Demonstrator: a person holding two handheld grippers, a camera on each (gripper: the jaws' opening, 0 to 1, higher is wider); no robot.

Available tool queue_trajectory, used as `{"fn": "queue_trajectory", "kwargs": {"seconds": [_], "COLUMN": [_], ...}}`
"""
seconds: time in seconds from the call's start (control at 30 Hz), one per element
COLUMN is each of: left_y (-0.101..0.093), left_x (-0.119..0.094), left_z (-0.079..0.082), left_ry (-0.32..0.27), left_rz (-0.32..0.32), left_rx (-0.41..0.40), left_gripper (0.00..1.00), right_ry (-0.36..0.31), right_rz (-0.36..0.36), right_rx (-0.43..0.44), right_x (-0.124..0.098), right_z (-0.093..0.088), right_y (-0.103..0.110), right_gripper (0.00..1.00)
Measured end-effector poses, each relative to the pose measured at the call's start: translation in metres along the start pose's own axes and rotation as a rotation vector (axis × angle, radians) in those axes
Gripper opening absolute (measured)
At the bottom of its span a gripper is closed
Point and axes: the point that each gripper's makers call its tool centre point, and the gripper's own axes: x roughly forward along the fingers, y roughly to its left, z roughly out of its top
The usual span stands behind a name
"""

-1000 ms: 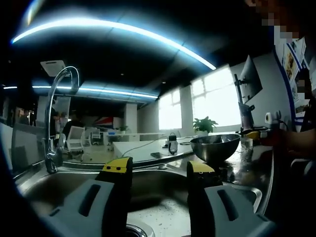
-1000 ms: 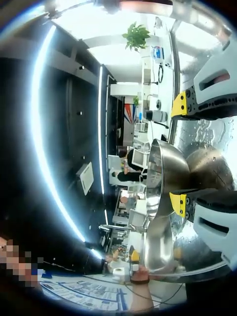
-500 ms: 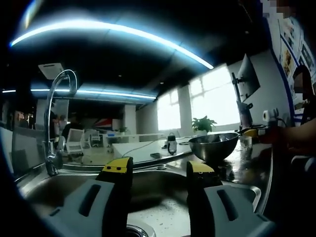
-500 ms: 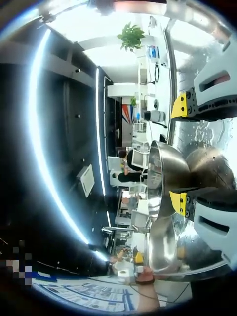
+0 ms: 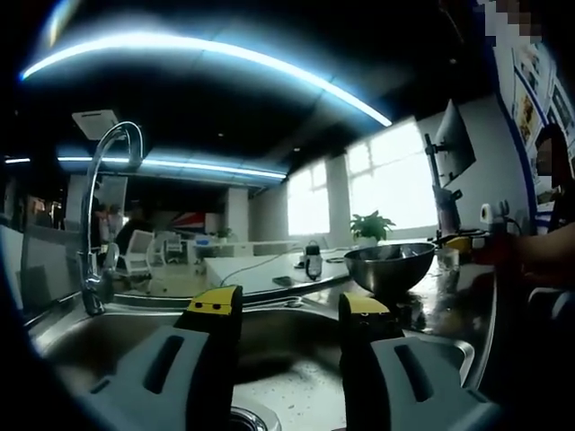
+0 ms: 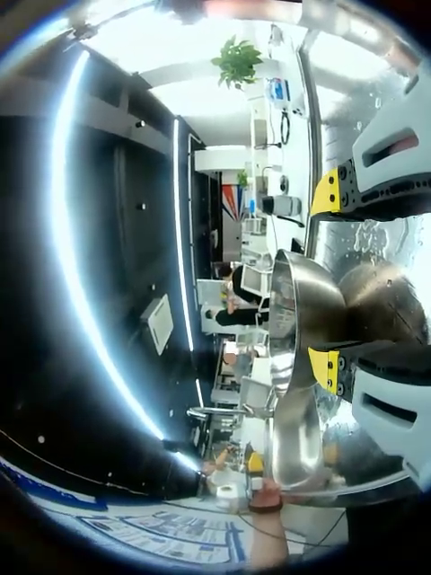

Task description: Pick up bowl with dirty water move over sink pour dirty water into sink return bowl to place

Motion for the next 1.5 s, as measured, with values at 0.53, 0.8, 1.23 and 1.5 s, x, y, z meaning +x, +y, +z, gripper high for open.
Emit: {"fn": "queue_trajectory", "kwargs": {"seconds": [0.53, 0.8, 1.23, 1.5], "left_y": [-0.004, -0.002, -0.006, -0.003], "left_x": [0.001, 0.001, 0.001, 0.0], "left_z": [-0.003, -0.004, -0.005, 0.0], "left_ry": [0.017, 0.028, 0.034, 0.01], "left_rz": [-0.016, -0.002, -0.009, 0.009], "left_rx": [0.007, 0.01, 0.039, 0.022], "left_gripper": [0.42, 0.42, 0.42, 0.42], "right_ry": [0.014, 0.027, 0.067, 0.102], "right_rz": [0.014, 0.004, 0.019, 0.029], "right_rx": [-0.027, -0.029, 0.033, 0.045], "right_x": [0.0, -0.001, 0.0, -0.001], "right_z": [-0.002, -0.003, -0.011, -0.018], "right_y": [0.007, 0.009, 0.009, 0.007], "right_gripper": [0.48, 0.48, 0.48, 0.49]}}
